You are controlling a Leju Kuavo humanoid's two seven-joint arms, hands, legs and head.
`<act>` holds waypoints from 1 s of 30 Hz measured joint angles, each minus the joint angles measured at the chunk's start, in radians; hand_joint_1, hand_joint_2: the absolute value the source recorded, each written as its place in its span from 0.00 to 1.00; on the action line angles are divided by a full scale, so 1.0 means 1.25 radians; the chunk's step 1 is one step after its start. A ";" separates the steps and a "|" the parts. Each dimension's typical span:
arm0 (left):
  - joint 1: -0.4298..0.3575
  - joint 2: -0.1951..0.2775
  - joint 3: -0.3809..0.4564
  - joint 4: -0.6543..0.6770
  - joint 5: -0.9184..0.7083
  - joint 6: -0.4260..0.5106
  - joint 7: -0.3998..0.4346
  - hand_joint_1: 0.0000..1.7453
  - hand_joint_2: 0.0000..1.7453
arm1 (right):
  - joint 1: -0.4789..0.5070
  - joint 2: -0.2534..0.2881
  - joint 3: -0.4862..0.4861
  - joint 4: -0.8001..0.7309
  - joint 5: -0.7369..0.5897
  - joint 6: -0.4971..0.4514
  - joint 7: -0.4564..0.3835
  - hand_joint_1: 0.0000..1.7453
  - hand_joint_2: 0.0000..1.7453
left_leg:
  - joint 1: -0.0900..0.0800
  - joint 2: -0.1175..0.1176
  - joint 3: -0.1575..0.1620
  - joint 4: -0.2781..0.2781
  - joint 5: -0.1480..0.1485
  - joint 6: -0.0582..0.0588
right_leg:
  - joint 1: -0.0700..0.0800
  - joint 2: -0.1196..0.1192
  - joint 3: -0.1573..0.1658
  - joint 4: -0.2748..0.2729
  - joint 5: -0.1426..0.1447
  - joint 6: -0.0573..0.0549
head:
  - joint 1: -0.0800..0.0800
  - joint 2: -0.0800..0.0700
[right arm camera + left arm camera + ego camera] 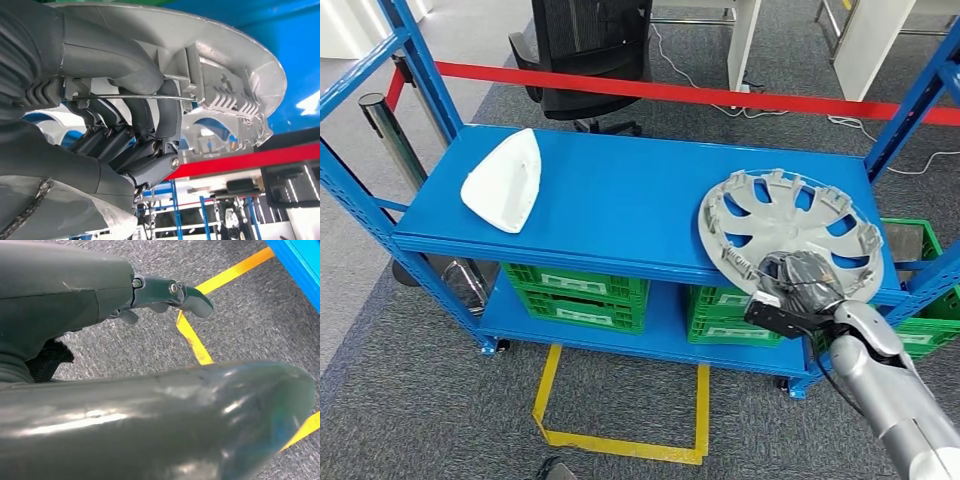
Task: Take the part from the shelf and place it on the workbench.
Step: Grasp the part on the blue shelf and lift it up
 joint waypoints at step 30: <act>0.003 -0.002 0.000 0.000 0.018 0.029 -0.045 0.00 0.00 | 0.137 -0.221 -0.057 -0.482 -0.260 0.247 -0.016 1.00 1.00 | 0.000 0.000 0.000 0.000 0.000 0.000 | 0.000 -0.001 -0.001 0.000 0.000 0.000 | 0.000 0.000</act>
